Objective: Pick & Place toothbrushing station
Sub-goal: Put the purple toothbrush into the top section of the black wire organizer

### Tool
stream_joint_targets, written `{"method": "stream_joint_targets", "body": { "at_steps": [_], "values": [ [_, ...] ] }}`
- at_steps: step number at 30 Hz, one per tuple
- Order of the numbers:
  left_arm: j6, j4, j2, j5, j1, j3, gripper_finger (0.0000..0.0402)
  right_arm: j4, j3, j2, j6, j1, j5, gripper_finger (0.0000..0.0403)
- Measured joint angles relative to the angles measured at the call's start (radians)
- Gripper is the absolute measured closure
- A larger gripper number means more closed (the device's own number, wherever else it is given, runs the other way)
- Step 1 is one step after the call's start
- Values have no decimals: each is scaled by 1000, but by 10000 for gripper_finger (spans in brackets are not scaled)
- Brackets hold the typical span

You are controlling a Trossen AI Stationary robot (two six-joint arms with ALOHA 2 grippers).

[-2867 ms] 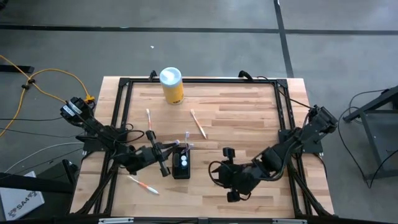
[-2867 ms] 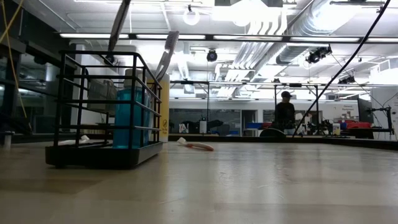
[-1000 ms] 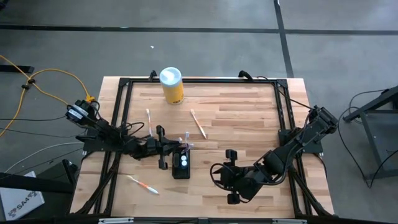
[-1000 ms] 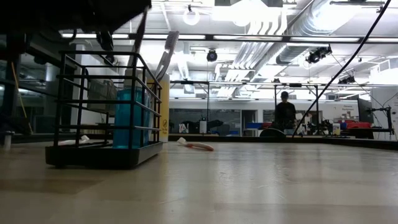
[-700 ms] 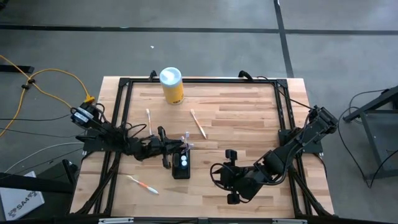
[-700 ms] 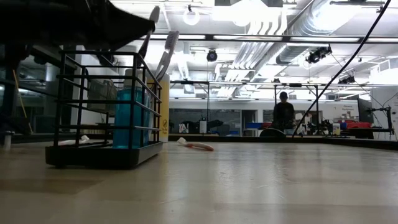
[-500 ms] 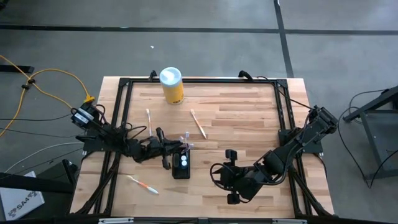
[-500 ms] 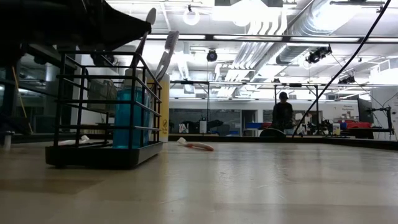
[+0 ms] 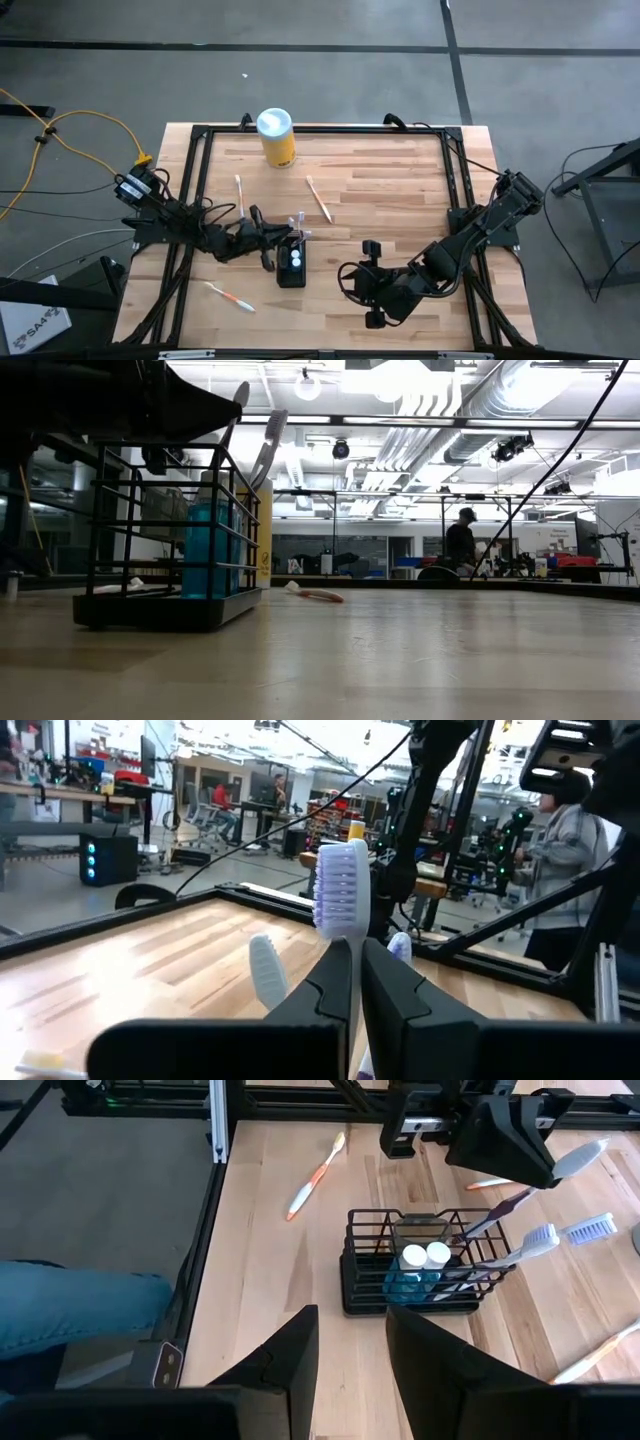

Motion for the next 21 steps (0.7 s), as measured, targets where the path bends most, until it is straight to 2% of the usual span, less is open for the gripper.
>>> {"method": "stream_joint_targets", "body": {
  "at_steps": [7,15,21],
  "values": [
    [-27,-27,0,-2,1,0,395,6,0,0,0,0,0,292],
    [-39,-41,0,1,2,-1,343,14,0,0,-1,0,0,292],
    [-34,-36,0,1,2,-1,347,14,0,0,-1,0,-1,292]
  ]
}}
